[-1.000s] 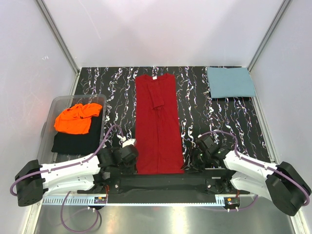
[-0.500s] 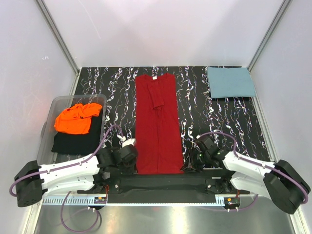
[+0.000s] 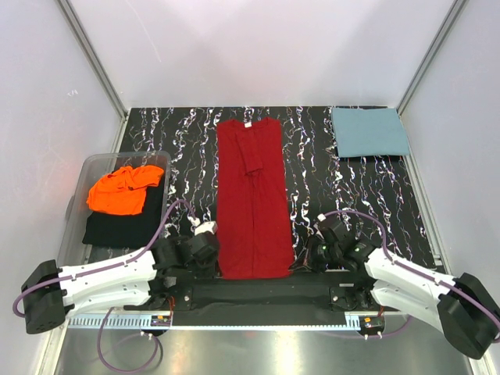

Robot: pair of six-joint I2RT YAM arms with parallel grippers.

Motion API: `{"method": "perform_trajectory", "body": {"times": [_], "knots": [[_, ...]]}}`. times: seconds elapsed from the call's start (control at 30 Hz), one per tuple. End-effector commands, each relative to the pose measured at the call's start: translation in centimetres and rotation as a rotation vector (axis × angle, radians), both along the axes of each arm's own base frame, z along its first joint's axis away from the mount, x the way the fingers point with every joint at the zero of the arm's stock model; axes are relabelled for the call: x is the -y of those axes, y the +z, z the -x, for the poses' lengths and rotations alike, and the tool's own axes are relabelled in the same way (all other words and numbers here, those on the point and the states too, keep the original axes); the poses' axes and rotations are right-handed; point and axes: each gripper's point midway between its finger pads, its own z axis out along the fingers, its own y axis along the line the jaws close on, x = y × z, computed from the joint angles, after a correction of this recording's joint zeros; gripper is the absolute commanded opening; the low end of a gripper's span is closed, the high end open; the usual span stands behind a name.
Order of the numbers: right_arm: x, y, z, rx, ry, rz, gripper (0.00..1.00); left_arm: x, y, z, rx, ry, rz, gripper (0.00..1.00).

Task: Fold and stack the t-shirts
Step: Fold the tshirt

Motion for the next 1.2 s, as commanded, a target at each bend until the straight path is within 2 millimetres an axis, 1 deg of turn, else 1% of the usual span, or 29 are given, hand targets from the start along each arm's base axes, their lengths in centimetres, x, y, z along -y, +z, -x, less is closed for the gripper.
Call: {"method": "perform_trajectory", "body": {"times": [0.0, 0.1, 0.13, 0.2, 0.23, 0.3, 0.33, 0.4, 0.43, 0.47, 0.5, 0.53, 0.57, 0.6, 0.63, 0.67, 0.7, 0.73, 0.8, 0.83, 0.87, 0.9, 0.93, 0.97, 1.0, 1.03, 1.1, 1.13, 1.17], "knots": [[-0.5, 1.6, -0.7, 0.036, -0.012, -0.022, 0.00, 1.1, 1.3, -0.5, 0.012, 0.009, 0.049, 0.00], [-0.4, 2.1, -1.6, 0.068, -0.036, 0.002, 0.00, 1.4, 2.0, -1.6, 0.051, 0.002, 0.029, 0.00], [-0.4, 2.7, -2.6, 0.111, -0.050, 0.026, 0.00, 1.3, 2.2, -2.3, 0.058, 0.017, 0.018, 0.00], [-0.2, 2.5, -3.1, 0.108, -0.038, 0.088, 0.00, 1.6, 3.0, -3.5, 0.072, 0.011, 0.013, 0.00], [-0.4, 3.5, -4.3, 0.153, -0.035, 0.102, 0.00, 1.6, 3.2, -4.7, 0.068, 0.036, 0.004, 0.00], [-0.7, 3.3, -5.3, 0.161, -0.024, 0.142, 0.00, 2.1, 3.9, -5.8, 0.078, 0.007, 0.008, 0.00], [-1.2, 4.2, -6.6, 0.214, -0.011, 0.151, 0.00, 2.3, 4.6, -7.1, 0.090, 0.025, 0.006, 0.00], [-1.5, 3.7, -7.9, 0.219, 0.011, 0.197, 0.00, 2.3, 5.1, -8.6, 0.112, 0.008, -0.001, 0.00], [-2.0, 4.7, -9.1, 0.267, 0.044, 0.198, 0.00, 2.0, 5.4, -10.3, 0.116, 0.043, -0.013, 0.00], [-2.2, 3.8, -9.8, 0.254, 0.061, 0.227, 0.00, 2.1, 5.6, -10.8, 0.102, 0.037, -0.002, 0.00], [-2.3, 3.9, -10.5, 0.262, 0.073, 0.233, 0.00, 2.0, 5.8, -11.6, 0.114, 0.017, -0.012, 0.00], [-2.9, 4.9, -11.8, 0.293, 0.095, 0.215, 0.00, 1.8, 6.1, -13.3, 0.115, 0.045, -0.021, 0.00], [-3.0, 4.2, -12.5, 0.276, 0.113, 0.231, 0.00, 1.7, 6.2, -14.2, 0.121, 0.047, -0.027, 0.00], [-3.3, 4.5, -13.2, 0.290, 0.129, 0.224, 0.00, 1.4, 5.4, -15.0, 0.103, 0.032, -0.059, 0.00], [-3.6, 4.8, -14.5, 0.313, 0.156, 0.226, 0.00, 1.3, 6.2, -16.7, 0.110, 0.053, -0.044, 0.00], [-3.9, 5.0, -15.1, 0.325, 0.169, 0.221, 0.00, 1.1, 6.1, -17.5, 0.103, 0.059, -0.047, 0.00], [-4.0, 5.3, -15.7, 0.339, 0.179, 0.216, 0.00, 0.9, 5.0, -18.3, 0.076, 0.052, -0.072, 0.00], [-4.0, 6.1, -17.1, 0.375, 0.183, 0.211, 0.00, 0.7, 5.7, -19.9, 0.084, 0.073, -0.054, 0.00], [-3.7, 5.6, -18.6, 0.372, 0.180, 0.220, 0.00, 0.6, 4.7, -21.3, 0.051, 0.071, -0.063, 0.00], [-3.8, 6.3, -19.6, 0.396, 0.188, 0.208, 0.00, 0.8, 5.6, -22.7, 0.072, 0.077, -0.042, 0.00], [-3.0, 5.5, -20.8, 0.377, 0.167, 0.219, 0.00, 0.8, 5.6, -23.3, 0.071, 0.079, -0.045, 0.00], [-2.8, 5.5, -21.5, 0.376, 0.162, 0.216, 0.00, 0.8, 5.0, -23.9, 0.058, 0.080, -0.052, 0.00], [-3.0, 6.2, -22.4, 0.397, 0.173, 0.198, 0.00, 0.8, 5.9, -25.3, 0.081, 0.094, -0.041, 0.00], [-2.9, 5.6, -23.1, 0.383, 0.174, 0.196, 0.00, 1.0, 6.0, -25.8, 0.078, 0.091, -0.027, 0.00], [-3.0, 6.4, -24.0, 0.397, 0.173, 0.173, 0.00, 1.1, 5.7, -26.4, 0.068, 0.088, -0.026, 0.00], [-3.0, 6.6, -24.5, 0.404, 0.178, 0.169, 0.00, 1.2, 6.4, -27.5, 0.088, 0.094, -0.018, 0.00], [-2.8, 6.3, -25.3, 0.399, 0.181, 0.168, 0.00, 1.0, 6.0, -28.3, 0.071, 0.095, -0.024, 0.00], [-2.8, 6.8, -26.1, 0.418, 0.180, 0.166, 0.00, 0.7, 6.6, -29.4, 0.086, 0.112, -0.021, 0.00], [-2.7, 6.6, -26.5, 0.416, 0.179, 0.170, 0.00, 0.4, 6.6, -29.7, 0.077, 0.123, -0.024, 0.00]]}}
